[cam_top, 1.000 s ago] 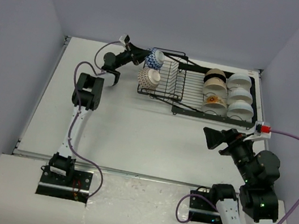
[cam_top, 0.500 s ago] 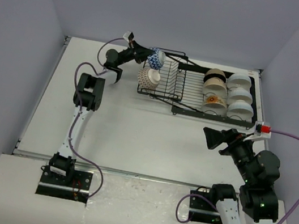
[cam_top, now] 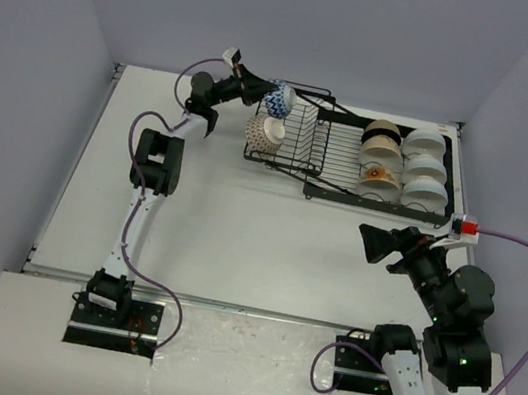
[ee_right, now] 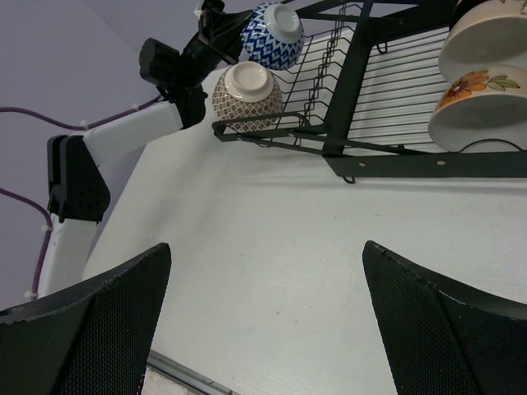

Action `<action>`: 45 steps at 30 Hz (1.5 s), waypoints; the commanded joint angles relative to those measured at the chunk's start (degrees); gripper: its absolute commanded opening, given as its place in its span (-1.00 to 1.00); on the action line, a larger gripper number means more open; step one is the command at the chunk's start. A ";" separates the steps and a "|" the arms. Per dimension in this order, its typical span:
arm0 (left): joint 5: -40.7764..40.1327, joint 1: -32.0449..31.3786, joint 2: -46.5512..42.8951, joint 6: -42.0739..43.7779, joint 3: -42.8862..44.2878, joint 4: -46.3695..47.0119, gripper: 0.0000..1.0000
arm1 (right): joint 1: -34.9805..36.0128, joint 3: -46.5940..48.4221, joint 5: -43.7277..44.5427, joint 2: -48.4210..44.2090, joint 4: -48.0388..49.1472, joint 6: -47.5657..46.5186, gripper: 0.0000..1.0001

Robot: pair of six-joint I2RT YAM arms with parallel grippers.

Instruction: Unload the bowls from the dish rack

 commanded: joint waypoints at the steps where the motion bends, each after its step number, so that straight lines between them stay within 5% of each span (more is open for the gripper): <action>1: -3.20 -0.46 -10.17 2.26 5.36 7.38 -1.00 | 0.25 0.87 -0.20 -0.18 1.90 0.28 0.98; 21: -4.09 -0.81 -19.31 3.22 3.95 10.82 -1.00 | 0.25 1.22 0.59 -1.15 0.94 0.02 0.98; 24: 1.00 -1.85 -23.94 12.50 4.48 0.50 -1.00 | 0.25 1.39 0.77 -1.06 1.02 -0.24 0.98; 30: 3.49 -6.95 -44.25 56.48 -8.75 -35.30 -1.00 | 0.17 1.83 1.03 -0.36 2.95 0.90 0.98; 36: -16.61 -19.04 -58.76 87.70 -16.17 -69.66 -1.00 | 0.17 5.33 0.07 3.50 4.89 2.13 0.98; 40: -43.80 -31.72 -65.36 94.89 -25.63 -77.25 -1.00 | 0.25 10.70 0.59 11.40 3.31 2.74 0.98; 45: -68.63 -47.54 -69.24 99.79 -32.87 -84.09 -1.00 | 0.25 20.36 1.47 18.35 -0.64 1.17 0.98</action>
